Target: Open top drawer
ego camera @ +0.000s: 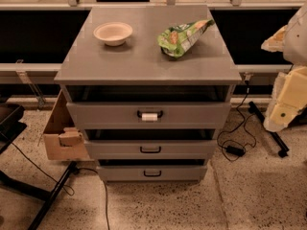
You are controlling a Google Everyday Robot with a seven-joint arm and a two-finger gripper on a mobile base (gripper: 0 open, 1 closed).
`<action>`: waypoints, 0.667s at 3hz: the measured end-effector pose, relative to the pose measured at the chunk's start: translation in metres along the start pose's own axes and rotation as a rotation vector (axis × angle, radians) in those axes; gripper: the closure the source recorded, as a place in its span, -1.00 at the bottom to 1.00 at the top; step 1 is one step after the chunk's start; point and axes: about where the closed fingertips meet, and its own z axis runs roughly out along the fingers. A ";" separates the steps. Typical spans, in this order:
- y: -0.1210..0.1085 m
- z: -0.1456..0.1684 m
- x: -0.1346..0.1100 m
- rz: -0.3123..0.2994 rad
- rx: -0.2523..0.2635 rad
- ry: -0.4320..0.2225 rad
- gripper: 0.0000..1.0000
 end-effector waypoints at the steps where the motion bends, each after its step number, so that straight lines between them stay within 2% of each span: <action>1: -0.001 0.004 -0.002 -0.001 0.000 -0.001 -1.00; 2: -0.007 0.036 -0.016 -0.005 -0.002 -0.010 -1.00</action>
Offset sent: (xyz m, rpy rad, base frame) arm 0.0467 0.0405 -0.0718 0.0188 0.0126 0.0179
